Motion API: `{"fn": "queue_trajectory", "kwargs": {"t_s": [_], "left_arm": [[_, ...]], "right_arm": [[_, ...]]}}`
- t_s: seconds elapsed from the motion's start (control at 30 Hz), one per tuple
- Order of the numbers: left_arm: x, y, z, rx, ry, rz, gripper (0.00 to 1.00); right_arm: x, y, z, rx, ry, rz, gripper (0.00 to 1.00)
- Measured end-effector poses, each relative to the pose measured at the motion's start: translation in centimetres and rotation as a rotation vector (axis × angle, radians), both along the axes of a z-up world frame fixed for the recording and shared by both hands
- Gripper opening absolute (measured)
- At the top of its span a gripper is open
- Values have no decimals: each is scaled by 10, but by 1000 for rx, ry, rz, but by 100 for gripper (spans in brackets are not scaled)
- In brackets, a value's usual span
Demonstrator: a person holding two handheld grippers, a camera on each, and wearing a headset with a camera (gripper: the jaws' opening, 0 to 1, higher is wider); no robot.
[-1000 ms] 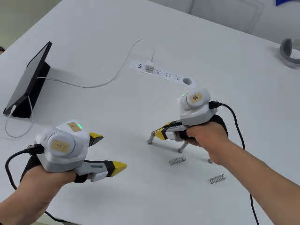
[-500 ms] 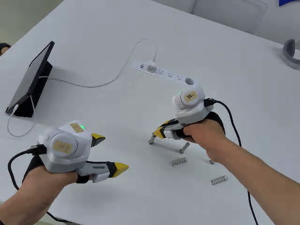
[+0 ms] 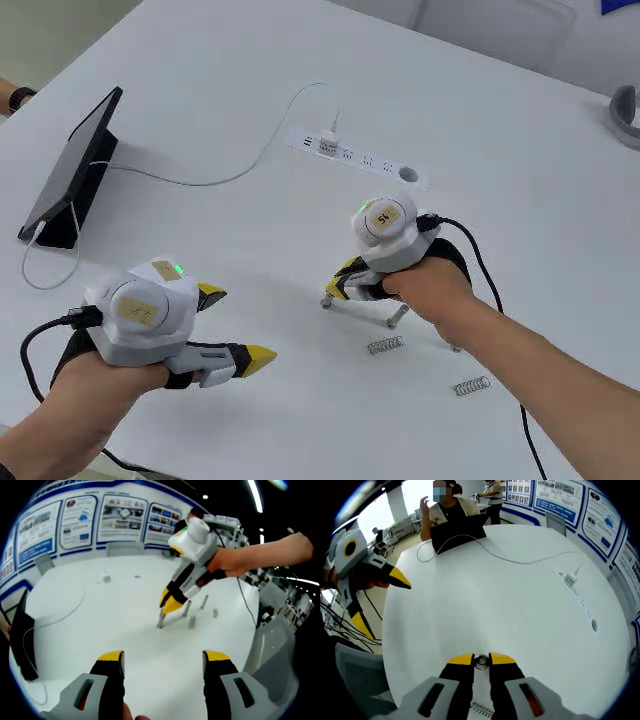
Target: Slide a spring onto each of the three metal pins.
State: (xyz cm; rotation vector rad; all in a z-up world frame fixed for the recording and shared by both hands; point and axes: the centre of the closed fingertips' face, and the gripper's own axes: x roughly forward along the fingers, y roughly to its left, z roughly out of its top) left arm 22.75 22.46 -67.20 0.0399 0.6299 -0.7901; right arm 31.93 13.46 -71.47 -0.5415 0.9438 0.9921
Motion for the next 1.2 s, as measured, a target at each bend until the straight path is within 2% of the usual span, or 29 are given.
{"fn": "queue_trajectory", "kwargs": {"t_s": [0.87, 1.2], "left_arm": [[-1, 3, -3, -3, 15, 16, 64], [-1, 3, -1, -4, 12, 19, 64]], "right_arm": [[2, 2, -30, -30, 27, 6, 13], [-2, 4, -28, -15, 24, 17, 16]]}}
